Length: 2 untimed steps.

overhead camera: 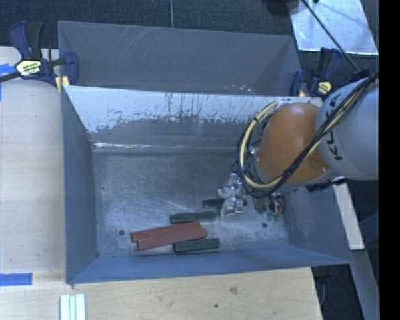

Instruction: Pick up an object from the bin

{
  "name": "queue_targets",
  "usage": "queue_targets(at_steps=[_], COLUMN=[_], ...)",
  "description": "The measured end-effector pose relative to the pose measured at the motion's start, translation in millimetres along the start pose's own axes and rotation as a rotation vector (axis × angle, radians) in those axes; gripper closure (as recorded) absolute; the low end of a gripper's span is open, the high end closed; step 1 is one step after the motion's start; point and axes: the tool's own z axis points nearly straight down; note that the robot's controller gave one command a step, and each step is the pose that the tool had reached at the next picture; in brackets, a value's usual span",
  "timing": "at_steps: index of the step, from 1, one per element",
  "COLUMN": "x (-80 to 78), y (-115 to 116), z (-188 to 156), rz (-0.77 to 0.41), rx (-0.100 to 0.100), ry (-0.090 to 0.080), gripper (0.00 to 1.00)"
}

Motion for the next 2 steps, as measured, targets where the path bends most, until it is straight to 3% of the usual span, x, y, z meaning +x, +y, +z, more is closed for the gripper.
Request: queue_targets(at_steps=[1, 2], x=[0.0, -33.0], y=[0.0, 22.4], z=[0.0, -191.4], rz=[0.000, 0.003], rx=[0.000, 0.004], ry=[0.000, 0.030], gripper=[1.00, 1.00])
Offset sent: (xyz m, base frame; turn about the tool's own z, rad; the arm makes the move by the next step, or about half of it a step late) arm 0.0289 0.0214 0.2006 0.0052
